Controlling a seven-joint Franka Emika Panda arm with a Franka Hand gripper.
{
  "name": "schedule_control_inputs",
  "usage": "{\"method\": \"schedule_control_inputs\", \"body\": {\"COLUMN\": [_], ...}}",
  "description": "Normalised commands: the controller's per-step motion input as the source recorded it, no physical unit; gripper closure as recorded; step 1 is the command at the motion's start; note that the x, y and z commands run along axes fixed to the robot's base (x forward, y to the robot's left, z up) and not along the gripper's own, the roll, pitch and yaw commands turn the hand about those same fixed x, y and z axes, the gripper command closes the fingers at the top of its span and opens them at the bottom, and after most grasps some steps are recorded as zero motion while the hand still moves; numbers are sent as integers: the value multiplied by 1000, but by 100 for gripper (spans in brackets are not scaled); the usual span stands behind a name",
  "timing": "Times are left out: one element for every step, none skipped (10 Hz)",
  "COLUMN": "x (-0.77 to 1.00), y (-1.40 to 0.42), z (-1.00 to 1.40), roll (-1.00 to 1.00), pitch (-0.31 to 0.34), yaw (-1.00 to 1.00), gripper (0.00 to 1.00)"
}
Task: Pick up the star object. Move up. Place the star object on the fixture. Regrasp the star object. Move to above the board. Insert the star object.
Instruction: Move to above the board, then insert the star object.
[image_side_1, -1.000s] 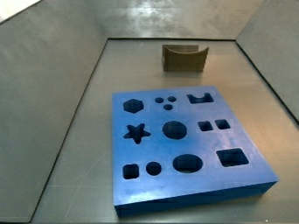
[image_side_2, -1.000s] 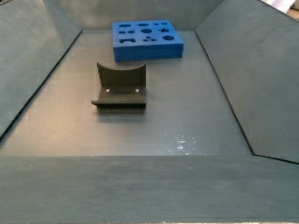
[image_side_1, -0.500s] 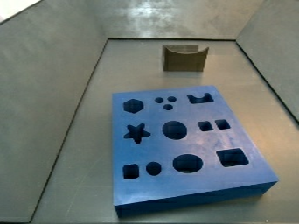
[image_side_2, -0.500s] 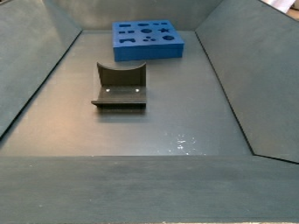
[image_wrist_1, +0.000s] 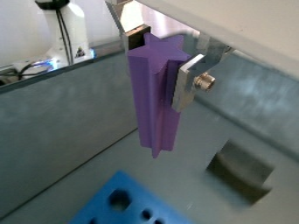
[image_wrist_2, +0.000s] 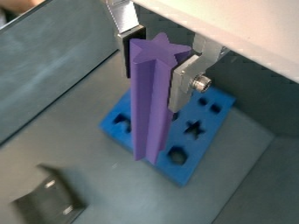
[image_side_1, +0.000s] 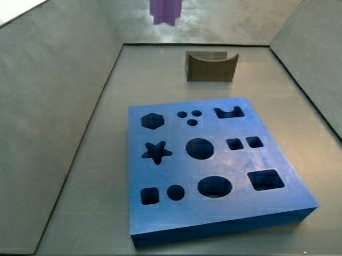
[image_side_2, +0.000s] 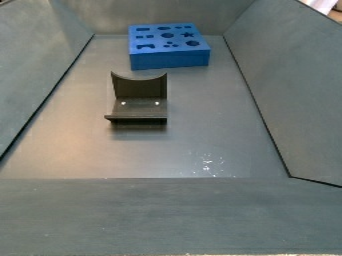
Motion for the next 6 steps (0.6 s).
{"method": "schedule_control_inputs", "body": {"x": [-83,-69,-58,0,100,66], "y": [-2,-4,3,6,0,-177], "z": [4,0,-1,0,-3,-160], "roll": [-700,-349,-243,-9,0,-124], "pitch": [-51,-48,-45,0,0,0], "yaw": [-93,-29,-17,0,43,0], "gripper": [100,100,100,100,100,100]}}
